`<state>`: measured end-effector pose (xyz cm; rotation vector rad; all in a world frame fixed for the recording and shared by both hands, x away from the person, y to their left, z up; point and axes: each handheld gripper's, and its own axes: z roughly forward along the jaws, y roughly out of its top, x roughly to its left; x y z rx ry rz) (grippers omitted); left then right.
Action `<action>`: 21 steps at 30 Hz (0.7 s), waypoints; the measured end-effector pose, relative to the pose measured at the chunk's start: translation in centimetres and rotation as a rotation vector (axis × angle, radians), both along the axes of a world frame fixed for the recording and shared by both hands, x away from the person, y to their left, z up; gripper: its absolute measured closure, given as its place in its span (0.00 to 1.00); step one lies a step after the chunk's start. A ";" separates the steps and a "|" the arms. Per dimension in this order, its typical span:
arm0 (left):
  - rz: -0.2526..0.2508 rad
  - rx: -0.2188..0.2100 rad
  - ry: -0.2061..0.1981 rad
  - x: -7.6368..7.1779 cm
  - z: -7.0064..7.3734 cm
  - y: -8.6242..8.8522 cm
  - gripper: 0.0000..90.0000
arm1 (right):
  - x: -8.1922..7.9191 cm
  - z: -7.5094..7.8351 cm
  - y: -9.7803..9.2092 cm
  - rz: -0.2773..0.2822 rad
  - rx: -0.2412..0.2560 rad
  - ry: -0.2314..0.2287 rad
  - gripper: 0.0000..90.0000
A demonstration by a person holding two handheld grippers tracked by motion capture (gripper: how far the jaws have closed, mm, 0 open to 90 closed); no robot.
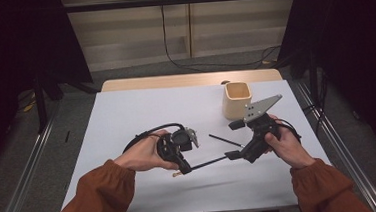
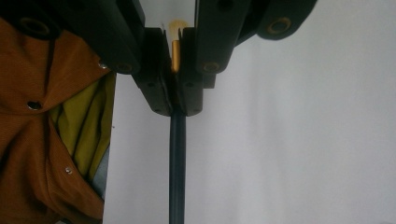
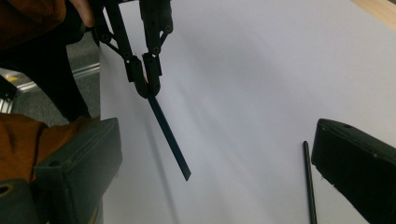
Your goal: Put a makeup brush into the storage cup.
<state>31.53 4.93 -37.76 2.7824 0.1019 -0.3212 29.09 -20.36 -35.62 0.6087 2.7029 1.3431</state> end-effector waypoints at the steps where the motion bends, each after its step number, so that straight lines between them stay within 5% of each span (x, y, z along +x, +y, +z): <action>1: -0.005 0.006 -0.007 0.1 0.1 0.0 0.94 | 0.0 0.1 0.1 0.010 -0.014 -0.003 0.01; 5: -0.002 0.009 -0.009 0.0 -0.1 -0.2 0.94 | 0.1 0.3 0.5 0.095 -0.067 0.000 0.02; 21: -0.016 0.023 -0.008 -0.2 -0.2 -0.3 0.94 | 0.8 0.5 3.0 0.226 -0.363 0.087 0.13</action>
